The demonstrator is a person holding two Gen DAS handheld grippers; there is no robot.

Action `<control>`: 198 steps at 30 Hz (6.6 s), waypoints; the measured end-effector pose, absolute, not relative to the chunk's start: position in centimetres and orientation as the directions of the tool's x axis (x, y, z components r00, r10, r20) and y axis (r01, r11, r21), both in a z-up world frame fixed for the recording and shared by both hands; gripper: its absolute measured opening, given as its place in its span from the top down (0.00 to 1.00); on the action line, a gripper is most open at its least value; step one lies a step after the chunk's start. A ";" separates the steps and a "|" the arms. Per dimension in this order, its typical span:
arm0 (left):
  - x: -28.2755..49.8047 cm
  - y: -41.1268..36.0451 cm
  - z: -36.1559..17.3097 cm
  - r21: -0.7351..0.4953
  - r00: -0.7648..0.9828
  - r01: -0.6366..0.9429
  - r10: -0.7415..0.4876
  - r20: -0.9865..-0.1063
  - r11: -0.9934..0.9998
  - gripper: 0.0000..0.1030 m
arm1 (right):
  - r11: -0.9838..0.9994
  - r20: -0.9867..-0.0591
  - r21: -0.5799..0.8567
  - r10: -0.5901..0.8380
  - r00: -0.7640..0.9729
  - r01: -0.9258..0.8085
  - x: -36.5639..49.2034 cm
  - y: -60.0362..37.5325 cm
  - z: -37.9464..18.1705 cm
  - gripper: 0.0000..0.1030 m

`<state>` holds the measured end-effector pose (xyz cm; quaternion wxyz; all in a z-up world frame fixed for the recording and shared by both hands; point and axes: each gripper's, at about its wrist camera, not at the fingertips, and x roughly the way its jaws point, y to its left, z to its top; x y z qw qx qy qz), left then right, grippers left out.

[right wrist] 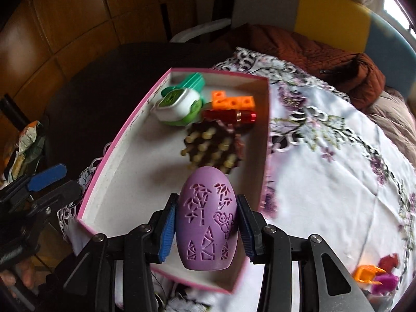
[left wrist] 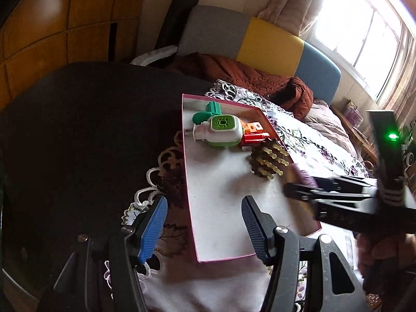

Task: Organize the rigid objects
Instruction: 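Carry the pink egg into the tray and open the right tool, then move both open tools back toward the remaining toys on the cloth, then grasp the dark grey cup with the left tool, then grasp the red block with the right tool while the left tool lifts the grey cup, then lower the grey cup into the tray and open the left tool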

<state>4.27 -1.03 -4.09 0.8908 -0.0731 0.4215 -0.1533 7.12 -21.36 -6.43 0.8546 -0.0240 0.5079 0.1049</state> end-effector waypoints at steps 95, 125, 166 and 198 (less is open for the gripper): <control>-4.6 -37.3 -5.3 -0.115 0.122 0.937 -0.617 -0.777 0.330 0.38 | 0.450 -0.689 0.451 -0.374 0.621 0.771 -10.8 -58.6 -2.2 0.19; -2.7 -26.7 -7.3 -0.167 0.238 0.821 -0.593 -0.770 0.546 0.57 | 0.717 -0.765 0.376 -0.117 0.633 0.587 -4.6 -54.8 -4.0 0.20; -1.9 -20.3 -3.8 -0.242 0.331 0.725 -0.634 -0.699 0.644 0.57 | 0.976 -0.898 0.090 -0.007 0.440 0.200 5.2 -41.8 -9.2 0.85; -0.8 -16.8 -2.0 -0.280 0.396 0.630 -0.609 -0.687 0.725 0.57 | 0.988 -0.896 -0.009 -0.076 0.437 0.153 5.3 -41.2 -9.4 0.85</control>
